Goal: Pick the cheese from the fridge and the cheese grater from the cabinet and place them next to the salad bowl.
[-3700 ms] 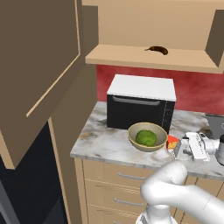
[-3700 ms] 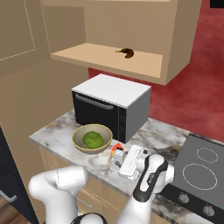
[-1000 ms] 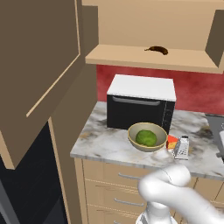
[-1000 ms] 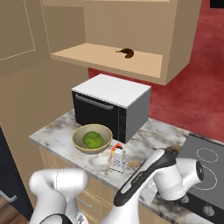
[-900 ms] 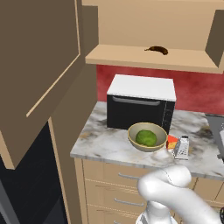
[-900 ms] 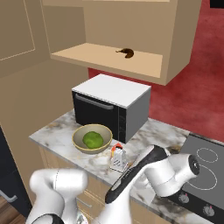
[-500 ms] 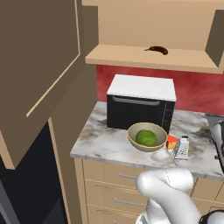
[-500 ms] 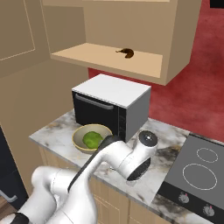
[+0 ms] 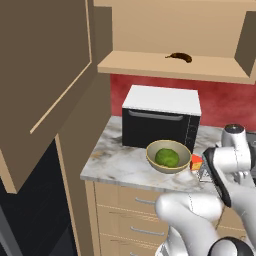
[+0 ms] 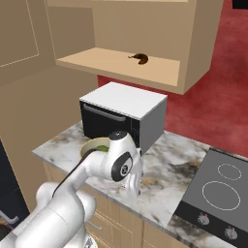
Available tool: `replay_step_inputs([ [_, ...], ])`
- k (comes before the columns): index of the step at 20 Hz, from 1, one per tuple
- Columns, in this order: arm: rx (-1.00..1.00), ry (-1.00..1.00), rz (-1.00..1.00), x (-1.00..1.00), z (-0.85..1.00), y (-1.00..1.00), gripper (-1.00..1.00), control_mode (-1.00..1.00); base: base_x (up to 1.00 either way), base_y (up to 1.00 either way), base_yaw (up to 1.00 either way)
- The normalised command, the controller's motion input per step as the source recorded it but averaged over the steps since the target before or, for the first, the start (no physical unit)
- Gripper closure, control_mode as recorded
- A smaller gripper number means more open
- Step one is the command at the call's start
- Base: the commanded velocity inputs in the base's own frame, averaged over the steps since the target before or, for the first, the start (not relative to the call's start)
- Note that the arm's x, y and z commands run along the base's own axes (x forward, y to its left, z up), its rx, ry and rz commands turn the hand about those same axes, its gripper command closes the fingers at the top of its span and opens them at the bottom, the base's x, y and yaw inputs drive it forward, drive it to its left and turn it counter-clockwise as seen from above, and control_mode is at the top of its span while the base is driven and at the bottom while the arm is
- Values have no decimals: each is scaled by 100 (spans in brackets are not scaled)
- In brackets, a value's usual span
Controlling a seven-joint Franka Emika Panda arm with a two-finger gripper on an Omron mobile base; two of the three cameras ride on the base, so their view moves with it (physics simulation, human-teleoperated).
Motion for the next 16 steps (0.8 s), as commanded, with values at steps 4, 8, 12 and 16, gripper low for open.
replay_step_inputs([
  [4,-24,19,23,10,18,46,-100,-100,0,0,0],
  [8,-4,-5,30,0,23,62,-100,-100,0,0,0],
  [12,-4,-2,47,4,11,100,-100,-100,0,0,0],
  [16,-7,0,57,10,7,100,-100,-100,0,0,0],
])
